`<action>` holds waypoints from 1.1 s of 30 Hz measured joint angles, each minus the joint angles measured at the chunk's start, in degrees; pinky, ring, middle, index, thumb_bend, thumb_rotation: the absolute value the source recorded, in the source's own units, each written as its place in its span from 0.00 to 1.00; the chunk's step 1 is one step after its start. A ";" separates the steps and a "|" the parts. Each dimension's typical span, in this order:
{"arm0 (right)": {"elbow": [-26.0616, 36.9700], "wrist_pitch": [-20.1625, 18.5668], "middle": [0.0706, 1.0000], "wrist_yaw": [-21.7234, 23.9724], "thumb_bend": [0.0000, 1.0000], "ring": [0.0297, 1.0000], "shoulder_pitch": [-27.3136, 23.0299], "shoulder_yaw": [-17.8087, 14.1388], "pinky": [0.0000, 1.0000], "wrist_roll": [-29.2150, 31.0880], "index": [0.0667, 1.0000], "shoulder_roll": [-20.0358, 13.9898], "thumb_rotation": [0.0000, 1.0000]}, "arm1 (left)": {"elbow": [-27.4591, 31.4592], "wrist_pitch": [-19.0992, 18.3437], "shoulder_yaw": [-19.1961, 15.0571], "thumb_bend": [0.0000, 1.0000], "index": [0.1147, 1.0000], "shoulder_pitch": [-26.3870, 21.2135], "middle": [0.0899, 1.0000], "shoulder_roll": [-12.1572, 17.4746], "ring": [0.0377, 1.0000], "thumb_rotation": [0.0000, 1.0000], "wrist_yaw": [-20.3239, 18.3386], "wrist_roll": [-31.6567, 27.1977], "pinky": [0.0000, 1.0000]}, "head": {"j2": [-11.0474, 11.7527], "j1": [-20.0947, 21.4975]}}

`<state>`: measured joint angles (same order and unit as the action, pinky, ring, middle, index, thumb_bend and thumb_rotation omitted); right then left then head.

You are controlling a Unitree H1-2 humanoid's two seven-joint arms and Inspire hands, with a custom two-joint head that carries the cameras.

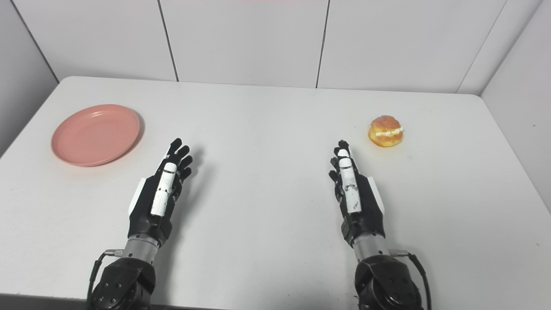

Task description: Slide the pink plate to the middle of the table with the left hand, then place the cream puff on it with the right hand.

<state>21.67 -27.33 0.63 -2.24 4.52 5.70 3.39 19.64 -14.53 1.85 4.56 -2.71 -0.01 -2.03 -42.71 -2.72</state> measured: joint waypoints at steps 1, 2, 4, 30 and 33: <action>0.00 0.00 1.00 0.00 0.23 1.00 0.00 0.00 1.00 0.00 1.00 0.00 1.00 | 0.00 0.00 0.00 0.40 0.95 0.00 0.97 0.00 0.96 0.92 0.00 0.00 0.97 | 0.00 0.00; 0.00 0.00 1.00 0.00 0.23 1.00 0.00 0.01 1.00 0.00 1.00 0.00 1.00 | 0.00 0.00 0.00 0.40 0.95 0.00 0.97 0.00 0.96 0.92 0.00 0.00 0.97 | 0.00 0.00; 0.00 0.00 1.00 0.00 0.22 1.00 0.00 -0.01 1.00 0.02 1.00 0.00 1.00 | -0.01 0.00 -0.01 0.40 0.95 0.00 0.97 0.00 0.96 0.92 0.00 0.00 0.97 | 0.00 0.00; -0.01 0.00 1.00 -0.07 0.21 1.00 -0.01 -0.05 1.00 -0.05 1.00 0.04 1.00 | -0.03 0.01 -0.01 0.40 0.95 0.00 0.97 0.00 0.96 0.92 0.00 0.00 0.97 | 0.44 -0.09; -0.01 0.00 1.00 -0.06 0.21 1.00 -0.01 -0.09 1.00 0.00 1.00 0.04 1.00 | -0.08 0.03 0.02 0.39 0.95 0.00 0.97 0.00 0.96 0.92 0.00 0.00 0.97 | 0.97 -0.70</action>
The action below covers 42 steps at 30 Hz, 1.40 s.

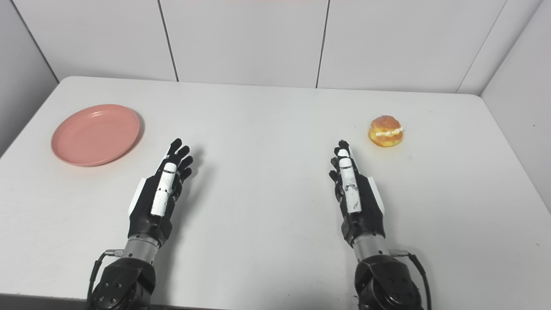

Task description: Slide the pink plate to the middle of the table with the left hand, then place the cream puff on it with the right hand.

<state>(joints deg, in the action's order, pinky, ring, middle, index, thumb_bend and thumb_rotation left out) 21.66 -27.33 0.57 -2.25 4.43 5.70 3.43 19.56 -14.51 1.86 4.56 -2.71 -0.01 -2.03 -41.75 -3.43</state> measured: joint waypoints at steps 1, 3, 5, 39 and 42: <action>-0.01 0.00 1.00 0.00 0.20 1.00 0.00 -0.04 1.00 0.02 1.00 0.00 1.00 | -0.08 0.04 0.03 0.38 0.95 0.00 0.97 0.00 0.96 0.93 0.00 0.00 0.97 | 0.00 0.00; -0.08 0.03 1.00 0.05 0.21 1.00 0.01 -0.16 1.00 0.09 1.00 -0.02 1.00 | -0.43 0.39 0.13 0.38 0.95 0.01 0.97 -0.01 0.96 0.93 -0.03 0.00 0.97 | 1.14 -1.84; -0.54 0.22 1.00 0.45 0.22 1.00 0.02 -0.18 1.00 0.31 1.00 -0.26 1.00 | -0.78 0.85 0.34 0.37 0.95 0.02 0.97 -0.03 0.96 0.94 -0.03 0.00 0.97 | 2.01 -3.41; -7.01 8.49 1.00 6.70 0.11 1.00 1.17 -3.75 1.00 5.00 1.00 -6.02 1.00 | -7.69 6.67 7.37 0.42 0.93 1.10 0.95 -5.74 0.94 0.98 4.76 9.84 0.91 | 13.36 -20.83; -6.52 8.49 1.00 6.64 0.10 1.00 1.17 -3.69 1.00 5.00 1.00 -6.00 1.00 | -7.70 6.68 7.37 0.42 0.93 1.10 0.95 -5.74 0.93 0.97 4.76 9.84 0.91 | 13.27 -21.01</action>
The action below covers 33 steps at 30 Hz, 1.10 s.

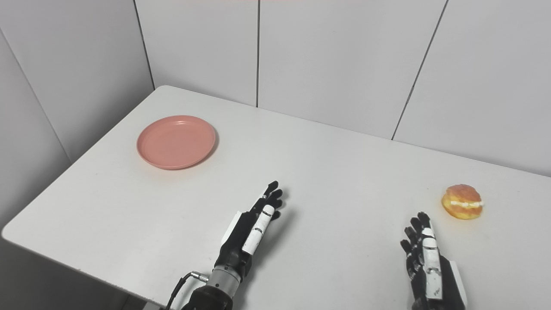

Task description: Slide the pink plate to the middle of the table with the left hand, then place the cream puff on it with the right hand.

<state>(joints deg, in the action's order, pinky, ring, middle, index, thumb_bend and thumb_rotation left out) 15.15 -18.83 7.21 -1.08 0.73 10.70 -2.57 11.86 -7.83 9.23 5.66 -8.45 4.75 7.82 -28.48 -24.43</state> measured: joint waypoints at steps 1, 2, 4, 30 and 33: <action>0.13 0.00 1.00 -0.01 0.09 1.00 0.00 0.00 1.00 0.00 1.00 0.01 1.00 | 0.00 0.00 0.00 0.42 0.93 0.00 0.95 0.00 0.93 0.97 0.00 0.00 0.91 | 0.00 0.00; 0.23 0.00 1.00 -0.02 0.09 1.00 0.00 0.01 1.00 0.00 1.00 0.02 1.00 | 0.00 0.00 0.00 0.41 0.94 0.00 0.95 0.00 0.93 0.97 0.00 0.00 0.91 | -0.09 -0.70; 0.37 -0.01 1.00 -0.03 0.09 1.00 0.00 0.03 1.00 0.02 1.00 0.06 1.00 | 0.00 0.00 -0.02 0.40 0.94 0.00 0.95 0.00 0.93 0.96 0.00 0.00 0.91 | -0.17 -0.70; 2.36 -1.38 1.00 -0.79 0.09 1.00 0.00 0.27 1.00 0.20 1.00 0.50 1.00 | 7.51 -3.82 -2.75 0.43 0.93 -1.63 0.95 2.44 0.94 0.93 -2.51 -1.41 0.95 | -2.46 -0.09; 2.40 -1.76 1.00 -0.85 0.09 1.00 -0.01 0.27 1.00 0.24 1.00 0.60 1.00 | 9.60 -4.34 -3.51 0.42 0.92 -2.32 0.94 3.39 0.93 0.92 -3.02 -1.92 0.92 | -2.55 -0.18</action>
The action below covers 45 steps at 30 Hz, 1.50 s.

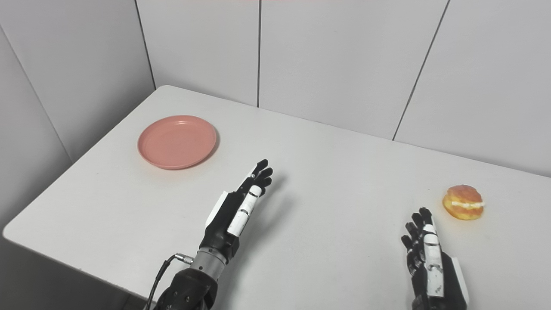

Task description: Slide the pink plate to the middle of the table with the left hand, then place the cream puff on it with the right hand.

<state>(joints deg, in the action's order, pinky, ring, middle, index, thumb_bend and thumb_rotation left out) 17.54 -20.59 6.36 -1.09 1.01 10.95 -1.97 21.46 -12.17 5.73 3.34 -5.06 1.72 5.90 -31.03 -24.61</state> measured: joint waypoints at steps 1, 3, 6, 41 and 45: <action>0.00 0.00 1.00 -0.01 0.09 1.00 -0.01 0.00 1.00 0.00 1.00 -0.01 1.00 | 0.51 -0.24 -0.22 0.42 0.92 -0.28 0.94 0.27 0.93 0.91 -0.05 -0.02 0.92 | 0.00 0.00; 0.00 -0.02 1.00 -0.11 0.09 1.00 -0.02 0.01 1.00 -0.01 1.00 0.00 1.00 | 1.75 -0.96 -0.69 0.41 0.92 -0.69 0.94 0.51 0.93 0.91 -0.08 -0.02 0.92 | 0.00 -0.09; 0.00 -0.03 1.00 -0.25 0.09 1.00 -0.03 0.03 1.00 -0.01 1.00 0.02 1.00 | 3.28 -2.68 -1.26 0.41 0.93 -1.35 0.95 0.62 0.93 0.90 -0.37 -0.84 0.95 | 0.09 -0.09; -0.82 -0.03 1.00 -0.32 0.10 1.00 -0.17 -0.03 1.00 1.07 1.00 0.56 1.00 | -0.60 -8.41 -20.00 0.37 0.89 -17.71 0.91 11.42 0.92 0.94 0.35 -9.49 0.93 | 0.35 -0.18; -0.82 -0.03 1.00 -0.29 0.10 1.00 -0.17 0.03 1.00 1.06 1.00 0.46 1.00 | -0.79 -8.42 -20.76 0.37 0.88 -17.79 0.90 12.79 0.90 1.00 0.40 -9.49 0.92 | 0.35 -0.09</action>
<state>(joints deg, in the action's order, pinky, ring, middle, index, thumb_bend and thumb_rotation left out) 16.72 -20.62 6.07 -1.26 1.03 12.01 -1.50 20.67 -20.59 -15.03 -14.44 7.74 2.13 -3.60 -30.67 -24.70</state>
